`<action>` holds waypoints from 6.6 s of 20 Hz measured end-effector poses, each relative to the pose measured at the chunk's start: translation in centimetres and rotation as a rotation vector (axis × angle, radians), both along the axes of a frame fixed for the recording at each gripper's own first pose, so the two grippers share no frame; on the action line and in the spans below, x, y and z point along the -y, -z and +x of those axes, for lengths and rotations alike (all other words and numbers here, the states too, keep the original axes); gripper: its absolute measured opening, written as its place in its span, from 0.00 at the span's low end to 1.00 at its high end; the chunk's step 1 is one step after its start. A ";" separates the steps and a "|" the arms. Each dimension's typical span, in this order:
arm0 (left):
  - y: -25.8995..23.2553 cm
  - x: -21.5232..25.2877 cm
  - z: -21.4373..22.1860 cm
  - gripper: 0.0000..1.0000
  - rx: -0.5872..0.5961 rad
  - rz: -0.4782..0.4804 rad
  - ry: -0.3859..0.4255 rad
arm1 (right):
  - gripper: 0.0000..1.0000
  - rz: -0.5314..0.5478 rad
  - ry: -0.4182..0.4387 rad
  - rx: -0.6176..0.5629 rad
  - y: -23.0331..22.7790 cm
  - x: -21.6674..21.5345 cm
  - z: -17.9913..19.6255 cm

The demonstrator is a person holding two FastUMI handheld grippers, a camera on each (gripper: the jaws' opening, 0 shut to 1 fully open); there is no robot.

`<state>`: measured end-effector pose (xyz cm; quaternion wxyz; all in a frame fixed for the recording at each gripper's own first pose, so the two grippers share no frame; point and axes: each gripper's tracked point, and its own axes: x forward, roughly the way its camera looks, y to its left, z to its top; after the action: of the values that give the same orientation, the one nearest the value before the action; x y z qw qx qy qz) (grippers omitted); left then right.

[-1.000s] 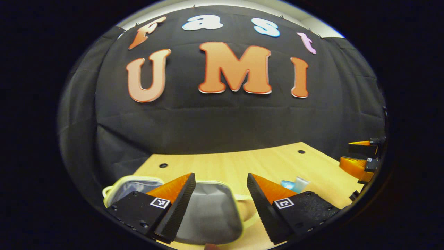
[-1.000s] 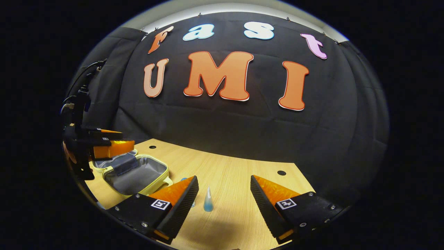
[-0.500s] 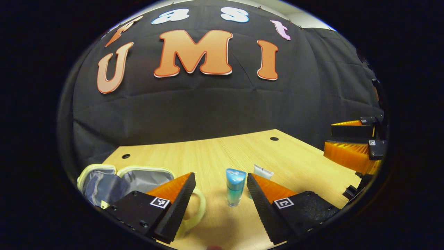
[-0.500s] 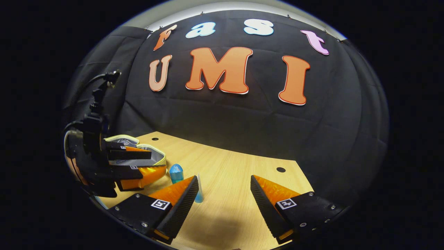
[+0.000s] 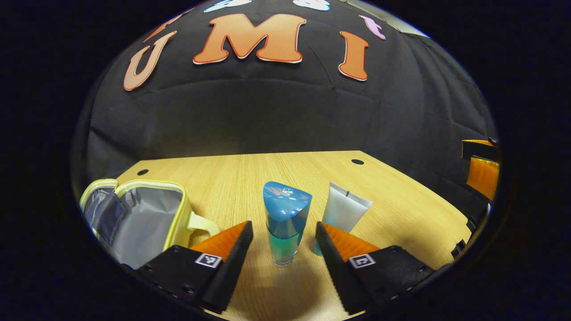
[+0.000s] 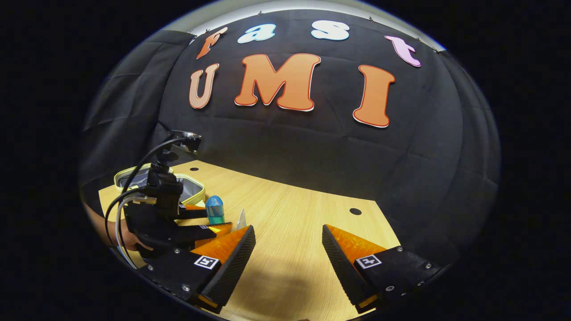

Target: First open the suitcase, pack the skin care products into it, and then close the suitcase.

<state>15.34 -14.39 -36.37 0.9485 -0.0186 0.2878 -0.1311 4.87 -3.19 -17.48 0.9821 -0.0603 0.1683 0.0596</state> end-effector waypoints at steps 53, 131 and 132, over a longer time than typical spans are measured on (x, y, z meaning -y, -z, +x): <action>-0.5 -29.1 -3.6 0.46 -0.516 0.083 0.003 | 0.34 0.369 -0.149 -0.455 4.7 -31.4 6.9; -29.7 -46.0 0.5 0.22 0.077 -0.526 -0.427 | 0.95 0.312 0.094 -0.136 -7.2 -18.5 7.6; -30.1 -44.4 0.8 0.23 0.077 -0.522 -0.397 | 0.95 0.313 0.085 -0.135 -7.2 -18.1 7.5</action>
<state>16.13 29.96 -6.30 0.9289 -0.3116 0.1994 -0.0135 12.35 14.87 -10.28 0.9676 0.1045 0.2251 0.0472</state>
